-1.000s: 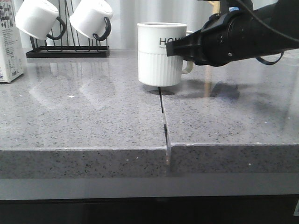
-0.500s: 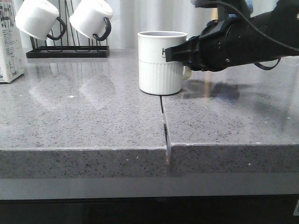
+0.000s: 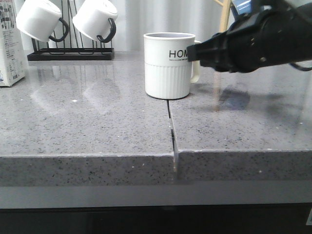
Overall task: Place milk next to cup
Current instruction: 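Carry the mug by its handle toward the table centre and set it down, then open the right gripper and withdraw it from the mug handle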
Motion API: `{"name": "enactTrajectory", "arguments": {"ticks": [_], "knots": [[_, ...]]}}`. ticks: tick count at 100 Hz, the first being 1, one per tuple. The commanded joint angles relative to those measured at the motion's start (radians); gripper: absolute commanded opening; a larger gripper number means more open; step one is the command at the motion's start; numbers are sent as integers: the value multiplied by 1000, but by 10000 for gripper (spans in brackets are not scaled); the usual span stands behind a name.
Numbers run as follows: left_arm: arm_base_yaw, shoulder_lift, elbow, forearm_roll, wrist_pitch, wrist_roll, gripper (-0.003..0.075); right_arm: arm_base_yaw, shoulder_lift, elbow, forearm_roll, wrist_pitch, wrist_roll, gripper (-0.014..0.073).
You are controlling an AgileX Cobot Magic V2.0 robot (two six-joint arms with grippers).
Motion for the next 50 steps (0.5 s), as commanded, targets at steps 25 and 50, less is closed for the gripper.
{"name": "enactTrajectory", "arguments": {"ticks": [25,50], "knots": [[1,-33,42,-8,-81,-8,-15,-2,-370,35,-3,324,-10,175],[1,-33,42,-8,-81,-8,-15,-2,-631,35,-3,672,-10,-73]]}}
